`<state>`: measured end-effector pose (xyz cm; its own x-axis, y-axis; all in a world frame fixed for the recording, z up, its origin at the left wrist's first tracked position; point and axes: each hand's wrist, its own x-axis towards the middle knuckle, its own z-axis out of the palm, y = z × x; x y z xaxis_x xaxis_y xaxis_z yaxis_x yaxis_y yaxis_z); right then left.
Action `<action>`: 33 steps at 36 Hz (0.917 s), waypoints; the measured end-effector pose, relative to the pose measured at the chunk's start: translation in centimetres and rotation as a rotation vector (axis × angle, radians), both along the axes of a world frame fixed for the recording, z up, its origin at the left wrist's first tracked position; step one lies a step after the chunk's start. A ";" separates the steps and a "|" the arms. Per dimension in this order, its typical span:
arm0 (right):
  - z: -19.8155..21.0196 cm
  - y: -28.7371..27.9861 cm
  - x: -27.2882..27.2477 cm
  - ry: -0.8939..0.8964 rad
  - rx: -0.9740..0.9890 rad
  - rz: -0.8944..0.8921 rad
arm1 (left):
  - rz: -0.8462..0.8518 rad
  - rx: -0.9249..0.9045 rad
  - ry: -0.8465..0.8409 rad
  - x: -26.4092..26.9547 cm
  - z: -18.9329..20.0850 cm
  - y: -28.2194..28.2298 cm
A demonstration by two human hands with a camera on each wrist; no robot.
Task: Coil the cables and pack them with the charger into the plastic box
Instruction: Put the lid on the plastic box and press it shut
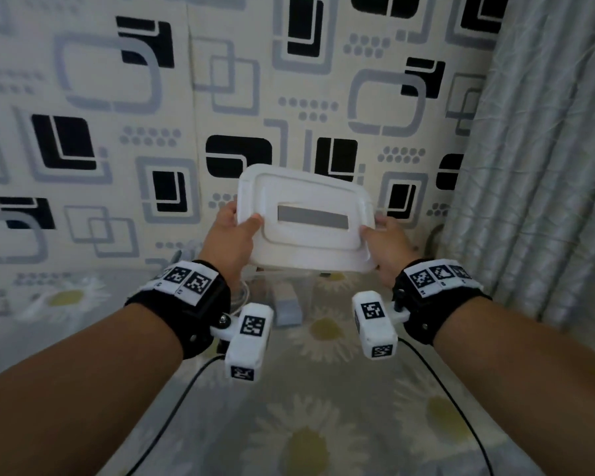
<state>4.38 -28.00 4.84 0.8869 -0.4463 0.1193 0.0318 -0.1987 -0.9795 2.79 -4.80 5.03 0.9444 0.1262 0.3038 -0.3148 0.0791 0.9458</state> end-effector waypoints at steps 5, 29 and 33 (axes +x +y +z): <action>0.3 2.1 1.0 -0.040 -0.062 0.001 | 0.102 0.120 0.031 0.8 0.1 3.6; -2.0 7.5 3.9 0.014 -0.215 0.072 | 0.294 0.639 0.125 3.5 -1.9 12.0; -2.1 7.5 4.2 0.063 -0.213 0.055 | 0.267 0.708 0.206 4.0 -2.1 12.2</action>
<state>8.55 -20.50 2.72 0.9180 -0.3672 0.1497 -0.0112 -0.4013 -0.9159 6.78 7.37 2.92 0.9554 0.1986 0.2187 -0.0510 -0.6183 0.7843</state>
